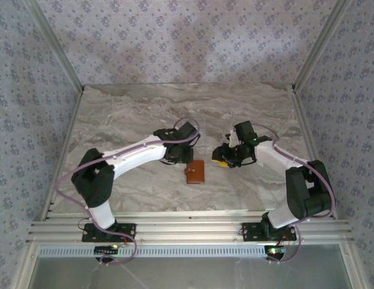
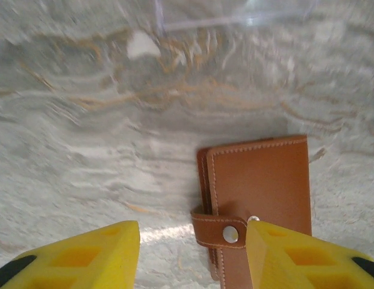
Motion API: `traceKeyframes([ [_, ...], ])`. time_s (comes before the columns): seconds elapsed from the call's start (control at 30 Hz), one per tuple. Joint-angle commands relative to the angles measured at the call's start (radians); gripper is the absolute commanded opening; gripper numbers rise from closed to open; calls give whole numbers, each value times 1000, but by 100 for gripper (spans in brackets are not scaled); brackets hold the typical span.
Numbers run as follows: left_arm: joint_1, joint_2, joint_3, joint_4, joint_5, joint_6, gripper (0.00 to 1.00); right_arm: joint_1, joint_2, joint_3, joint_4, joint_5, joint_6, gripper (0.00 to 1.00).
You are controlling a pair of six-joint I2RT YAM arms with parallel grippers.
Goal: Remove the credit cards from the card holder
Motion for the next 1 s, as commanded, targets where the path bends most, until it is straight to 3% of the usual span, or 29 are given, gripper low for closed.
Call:
traceKeyframes([
  [0.0, -20, 57, 63, -88, 52, -48, 50, -18, -27, -6, -45, 10, -33, 41],
  [0.1, -42, 109, 95, -87, 102, -28, 49, -35, -23, -15, -42, 6, -41, 41],
  [0.37, -57, 176, 118, -123, 92, -32, 39, -48, -31, -19, -55, 7, -51, 40],
  [0.67, -28, 118, 64, -81, 89, -13, 19, -35, -35, -3, -69, 27, -45, 39],
  [0.97, 48, 18, -115, 122, 237, -35, 9, 51, 10, 75, -118, 110, -42, 41],
])
